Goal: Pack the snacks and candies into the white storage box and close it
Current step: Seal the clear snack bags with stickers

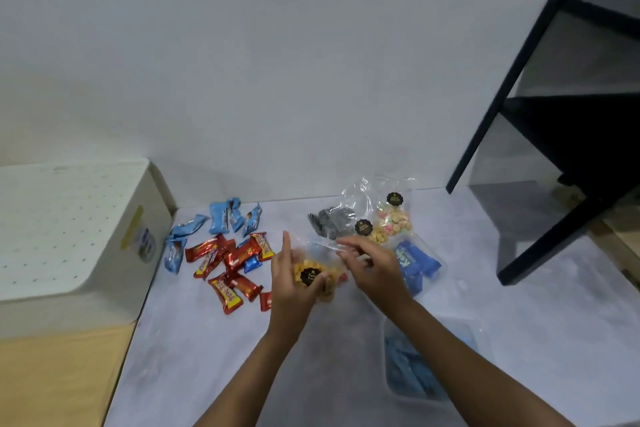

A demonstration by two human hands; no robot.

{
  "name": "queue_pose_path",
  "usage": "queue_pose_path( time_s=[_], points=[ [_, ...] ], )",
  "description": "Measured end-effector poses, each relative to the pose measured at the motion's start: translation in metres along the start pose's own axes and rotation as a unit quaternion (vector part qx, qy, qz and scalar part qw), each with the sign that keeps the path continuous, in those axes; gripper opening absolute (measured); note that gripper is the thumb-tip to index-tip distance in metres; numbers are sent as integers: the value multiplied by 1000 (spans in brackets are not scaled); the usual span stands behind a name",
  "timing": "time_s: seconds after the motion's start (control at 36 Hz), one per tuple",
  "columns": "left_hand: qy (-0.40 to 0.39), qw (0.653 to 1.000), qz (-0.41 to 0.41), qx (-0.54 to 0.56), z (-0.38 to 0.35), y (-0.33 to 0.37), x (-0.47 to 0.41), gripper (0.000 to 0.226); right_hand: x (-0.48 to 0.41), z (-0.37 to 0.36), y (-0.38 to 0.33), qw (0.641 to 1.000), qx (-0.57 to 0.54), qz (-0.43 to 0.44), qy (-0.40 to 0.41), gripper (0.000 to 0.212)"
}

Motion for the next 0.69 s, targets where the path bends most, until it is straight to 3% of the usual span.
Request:
queue_pose_path(
  time_s=[0.25, 0.39, 0.5, 0.69],
  points=[
    [-51, 996, -46, 61, -74, 58, -74, 85, -69, 74, 23, 983, -122, -103, 95, 23],
    [-99, 992, -42, 71, -144, 76, -94, 80, -91, 120, 71, 965, -125, -160, 166, 23],
    [-85, 994, -72, 10, -193, 83, -104, 82, -100, 144, 109, 954, -113, -179, 212, 21],
    [-73, 997, -33, 5, -265, 67, -125, 84, -129, 159, 171, 921, -111, -253, 273, 17]
  ],
)
Point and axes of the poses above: each hand's wrist, its own x-axis away from the middle knuckle, its own z-axis out of the back of the hand, y = z × x, the point moved 1 cm from there along -x, towards the middle knuckle, and after that the axes turned 2 degrees about x, right-handed, at the moved point
